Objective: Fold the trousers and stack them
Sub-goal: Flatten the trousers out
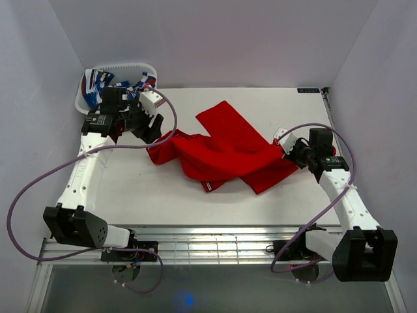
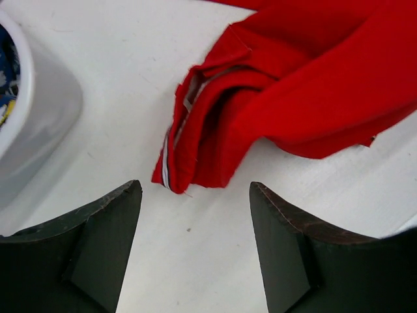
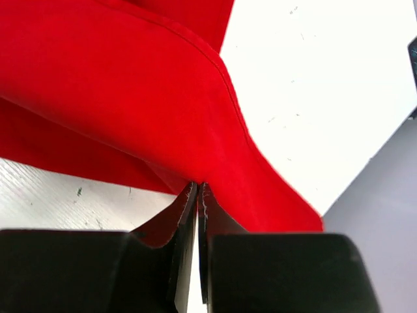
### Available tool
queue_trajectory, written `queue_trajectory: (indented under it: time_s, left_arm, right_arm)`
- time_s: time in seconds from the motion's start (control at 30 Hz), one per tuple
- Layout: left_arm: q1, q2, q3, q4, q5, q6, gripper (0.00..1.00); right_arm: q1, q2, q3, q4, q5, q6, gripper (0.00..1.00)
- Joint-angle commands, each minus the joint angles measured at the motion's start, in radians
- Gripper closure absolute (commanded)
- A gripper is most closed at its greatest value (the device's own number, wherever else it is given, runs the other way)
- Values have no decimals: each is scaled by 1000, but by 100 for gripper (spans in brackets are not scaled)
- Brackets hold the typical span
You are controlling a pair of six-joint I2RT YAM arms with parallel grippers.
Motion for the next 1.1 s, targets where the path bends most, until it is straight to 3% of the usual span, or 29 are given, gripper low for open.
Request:
queue_trajectory:
  time_s: [0.0, 0.17, 0.27, 0.5, 0.7, 0.8, 0.83, 0.93, 1.07]
  left_arm:
    - [11, 86, 48, 29, 15, -9, 22]
    - [15, 194, 19, 108, -60, -9, 22]
    - [12, 272, 20, 105, -57, -15, 22]
    - [0, 364, -30, 160, -90, -38, 23]
    - [14, 328, -90, 173, -85, -90, 49]
    - [69, 254, -142, 165, -90, -145, 93]
    - [96, 236, -155, 159, -88, -174, 99]
    - [281, 151, -219, 112, -79, -167, 100]
    - [440, 74, -372, 115, -126, -136, 100]
  right_arm:
    - [-41, -56, 24, -63, 13, -62, 92]
    - [-171, -152, 8, -134, 1, -184, 92]
    - [-309, -192, -2, -195, -36, -281, 92]
    - [-412, -229, -79, -224, -65, -392, 92]
    - [-443, -189, -96, -214, -52, -441, 92]
    - [-454, -166, -101, -208, -51, -464, 92]
    - [-455, -159, -104, -206, -51, -468, 92]
    - [-455, -146, -116, -195, -66, -495, 92]
    - [-452, -134, -137, -240, -118, -573, 92]
